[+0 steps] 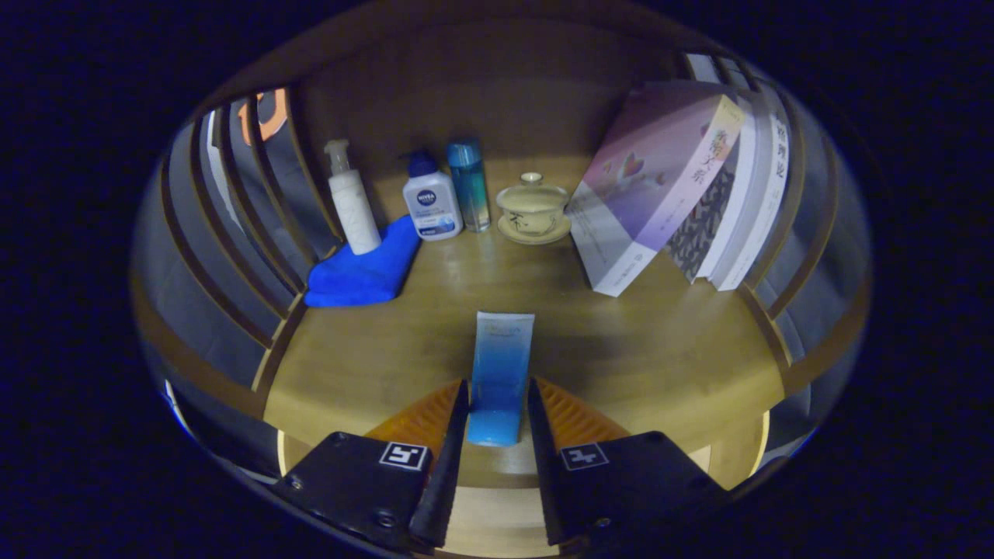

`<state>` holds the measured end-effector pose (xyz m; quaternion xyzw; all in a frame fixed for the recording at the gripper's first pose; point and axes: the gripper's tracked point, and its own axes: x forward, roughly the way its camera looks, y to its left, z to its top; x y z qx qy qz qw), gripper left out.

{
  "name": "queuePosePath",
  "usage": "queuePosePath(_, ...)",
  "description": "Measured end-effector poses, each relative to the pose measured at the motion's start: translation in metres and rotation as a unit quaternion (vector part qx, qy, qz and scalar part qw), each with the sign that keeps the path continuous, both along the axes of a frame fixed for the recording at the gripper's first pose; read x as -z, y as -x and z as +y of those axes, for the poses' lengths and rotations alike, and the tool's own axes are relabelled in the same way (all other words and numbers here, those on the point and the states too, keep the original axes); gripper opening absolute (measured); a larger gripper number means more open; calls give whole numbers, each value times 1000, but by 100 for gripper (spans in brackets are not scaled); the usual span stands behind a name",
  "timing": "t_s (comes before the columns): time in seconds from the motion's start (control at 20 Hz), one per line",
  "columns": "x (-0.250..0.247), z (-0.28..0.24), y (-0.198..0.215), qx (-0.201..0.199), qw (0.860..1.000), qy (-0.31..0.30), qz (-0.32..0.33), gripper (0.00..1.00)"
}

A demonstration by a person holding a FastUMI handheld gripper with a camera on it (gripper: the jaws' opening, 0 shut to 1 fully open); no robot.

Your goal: Pull open the drawer, take out the items inside it, and place them on the countertop above the cabinet.

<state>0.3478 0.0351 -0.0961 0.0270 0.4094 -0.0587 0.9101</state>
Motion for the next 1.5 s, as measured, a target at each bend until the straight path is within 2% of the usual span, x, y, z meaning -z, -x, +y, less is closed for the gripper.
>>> queuePosePath(0.3,-38,31,67,-44,997,-5,-70,76)
queuePosePath(0.5,-53,52,124,-70,990,-4,-120,78)
queuePosePath(0.8,-73,53,195,-67,976,-3,-207,81)
queuePosePath(0.95,-74,51,225,-71,966,8,-248,91)
queuePosePath(1.2,-42,53,275,-83,955,28,-284,97)
queuePosePath(1.5,41,40,314,-59,963,34,-261,99)
